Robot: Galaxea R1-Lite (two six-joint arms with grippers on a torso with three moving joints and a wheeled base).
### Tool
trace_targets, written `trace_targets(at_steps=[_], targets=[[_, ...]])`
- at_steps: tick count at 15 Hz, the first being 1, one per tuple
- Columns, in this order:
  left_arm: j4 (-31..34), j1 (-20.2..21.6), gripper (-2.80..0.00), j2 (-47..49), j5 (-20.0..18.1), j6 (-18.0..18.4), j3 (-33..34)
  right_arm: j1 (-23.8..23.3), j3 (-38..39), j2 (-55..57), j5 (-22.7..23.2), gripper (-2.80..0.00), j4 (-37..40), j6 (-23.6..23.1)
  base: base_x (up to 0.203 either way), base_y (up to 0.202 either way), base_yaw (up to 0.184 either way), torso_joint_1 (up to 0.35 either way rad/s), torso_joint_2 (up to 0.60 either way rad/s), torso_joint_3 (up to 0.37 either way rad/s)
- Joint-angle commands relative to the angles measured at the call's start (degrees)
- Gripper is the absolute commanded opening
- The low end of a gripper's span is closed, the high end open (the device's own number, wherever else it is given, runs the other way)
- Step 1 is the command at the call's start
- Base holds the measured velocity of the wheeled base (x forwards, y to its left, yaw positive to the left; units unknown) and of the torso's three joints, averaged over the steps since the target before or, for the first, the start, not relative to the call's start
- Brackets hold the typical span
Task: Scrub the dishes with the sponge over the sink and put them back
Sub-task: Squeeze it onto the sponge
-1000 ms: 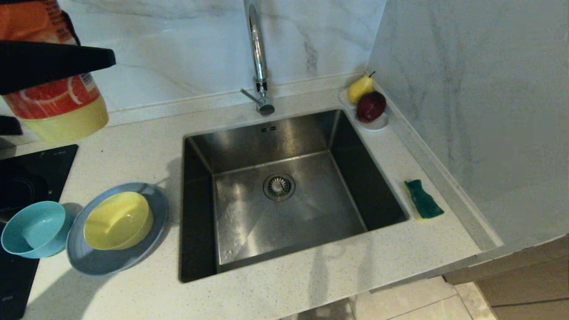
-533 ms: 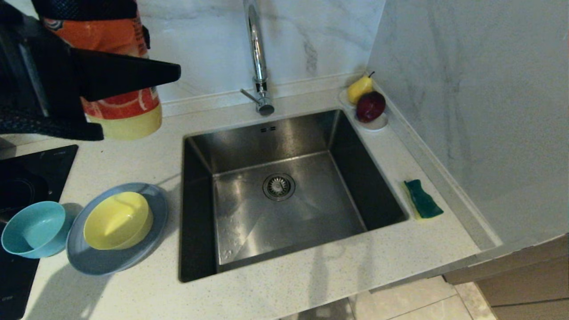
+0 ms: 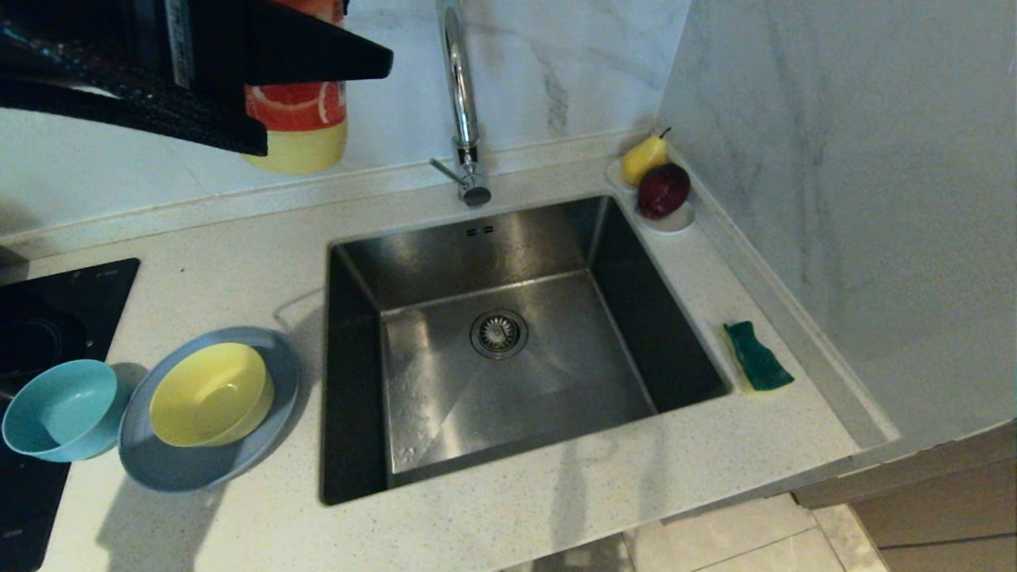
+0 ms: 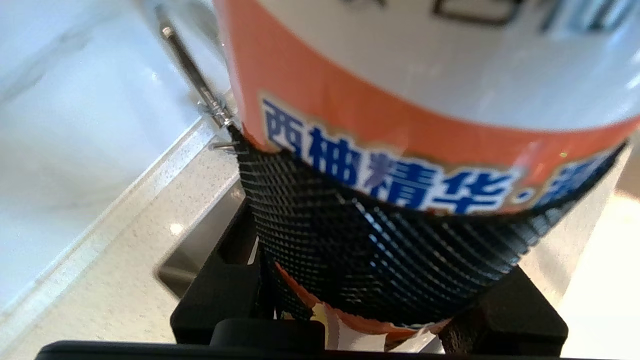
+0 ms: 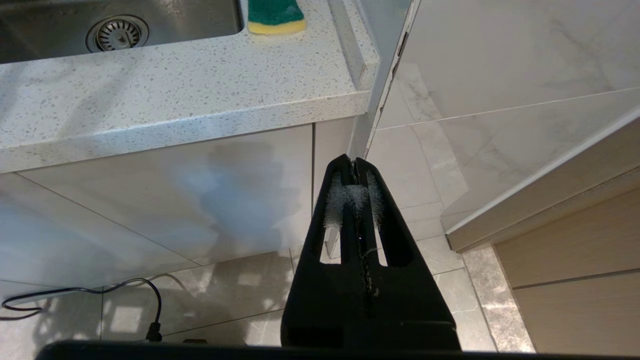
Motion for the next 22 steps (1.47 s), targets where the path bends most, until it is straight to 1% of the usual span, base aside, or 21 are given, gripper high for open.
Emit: trace_targets(at_steps=[1,3,4,6,8,11,14,16,17,18,21,22], targets=[[4.08,-2.82,-2.80,6.08,2.48,2.22,-7.48,0.02,0.01,-0.02,0.08,-2.80,-0.01,-0.02,0.000,0.000,0.000,0.000,0.00,0.000],[4.67,-4.65,-2.80,9.00,3.45,5.00,-10.00,0.02,0.01,-0.11,0.02,-2.80,-0.01,-0.02,0.000,0.000,0.000,0.000,0.00,0.000],[4.73,-5.73,-2.80,9.95,3.69,5.50,-10.16,0.02,0.01,-0.02,0.02,-2.80,-0.01,-0.02,0.000,0.000,0.000,0.000,0.00,0.000],[4.45,-7.36,-2.80,12.64,5.44,5.69,-10.39,0.02,0.01,-0.02,0.02,-2.80,-0.01,-0.02,0.000,0.000,0.000,0.000,0.00,0.000],[2.81,-9.08,-2.80,15.30,7.41,5.84,-10.53,0.02,0.01,-0.02,0.02,-2.80,-0.01,-0.02,0.000,0.000,0.000,0.000,0.00,0.000],[2.51,-11.09,-2.80,17.82,9.52,7.75,-10.54,0.02,0.01,-0.03,0.02,-2.80,-0.01,-0.02,0.000,0.000,0.000,0.000,0.00,0.000],[2.91,-12.85,-2.80,20.42,11.48,8.11,-10.53,0.02,0.01,-0.08,0.02,-2.80,-0.01,-0.02,0.000,0.000,0.000,0.000,0.00,0.000],[3.39,-14.10,-2.80,22.42,13.46,9.68,-10.37,0.02,0.01,-0.02,0.02,-2.80,-0.01,-0.02,0.000,0.000,0.000,0.000,0.00,0.000],[3.80,-14.48,-2.80,23.42,15.08,10.55,-10.29,0.02,0.01,-0.09,0.02,-2.80,-0.01,-0.02,0.000,0.000,0.000,0.000,0.00,0.000],[3.80,-14.81,-2.80,24.44,15.96,10.71,-10.35,0.02,0.01,-0.02,0.02,-2.80,-0.01,-0.02,0.000,0.000,0.000,0.000,0.00,0.000],[3.51,-16.10,-2.80,27.01,16.62,10.79,-10.41,0.02,0.01,-0.04,0.04,-2.80,-0.01,-0.02,0.000,0.000,0.000,0.000,0.00,0.000],[3.79,-16.74,-2.80,27.81,17.45,10.74,-9.88,0.02,0.01,-0.02,0.02,-2.80,-0.01,-0.02,0.000,0.000,0.000,0.000,0.00,0.000]])
